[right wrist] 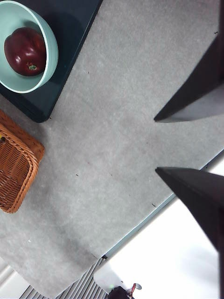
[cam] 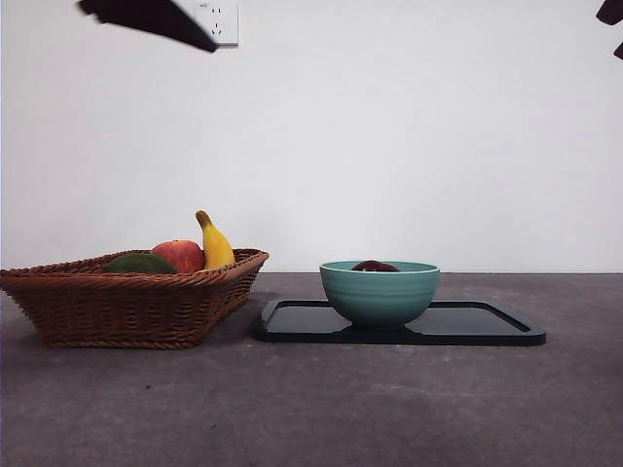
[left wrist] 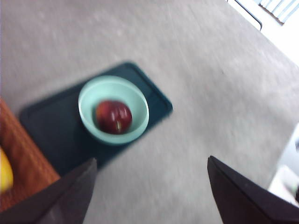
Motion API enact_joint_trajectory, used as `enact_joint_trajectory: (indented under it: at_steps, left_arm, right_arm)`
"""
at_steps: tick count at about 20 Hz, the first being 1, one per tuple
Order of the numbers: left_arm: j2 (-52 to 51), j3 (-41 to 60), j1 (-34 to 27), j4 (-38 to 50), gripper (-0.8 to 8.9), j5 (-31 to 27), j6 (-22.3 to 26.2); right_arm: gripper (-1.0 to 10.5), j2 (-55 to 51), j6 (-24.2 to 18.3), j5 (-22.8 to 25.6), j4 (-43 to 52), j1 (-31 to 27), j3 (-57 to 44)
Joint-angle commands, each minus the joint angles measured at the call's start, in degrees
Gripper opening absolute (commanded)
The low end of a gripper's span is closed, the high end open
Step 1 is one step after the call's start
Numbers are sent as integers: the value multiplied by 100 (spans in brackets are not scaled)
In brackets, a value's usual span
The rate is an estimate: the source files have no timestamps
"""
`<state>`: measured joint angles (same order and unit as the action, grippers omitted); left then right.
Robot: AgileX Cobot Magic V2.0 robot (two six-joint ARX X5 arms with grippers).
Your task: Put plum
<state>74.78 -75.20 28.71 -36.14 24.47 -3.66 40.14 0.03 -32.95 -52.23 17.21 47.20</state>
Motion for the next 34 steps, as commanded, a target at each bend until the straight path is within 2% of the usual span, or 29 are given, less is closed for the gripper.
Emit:
enact_joint_trajectory:
  at_steps: [1, 5, 8, 14, 17, 23, 34]
  left_arm:
    - [699, -739, 81, -76, 383, -9, -7]
    - [1862, -1779, 168, -186, 388, -22, 4]
    - [2647, -2463, 260, -247, 453, -87, 59]
    - [3960, -3362, 481, -313, 453, -562, 315]
    - [4472, -3519, 619, -297, 452, -590, 319]
    - [5075, -3523, 866, -282, 452, -1010, 476]
    - [5427, -3523, 1010, -258, 443, -1298, 516]
  right_arm:
    - [154, 17, -42, -28, 37, 28, 46]
    - [154, 17, -4, -28, 35, 28, 46]
    - [154, 17, -2, -28, 35, 28, 46]
    - [154, 17, -4, -24, 33, 26, 46]
    - [154, 17, -2, -22, 31, 26, 46]
    - [154, 17, 0, -22, -59, 26, 46]
    - [154, 17, 59, -22, -55, 26, 46]
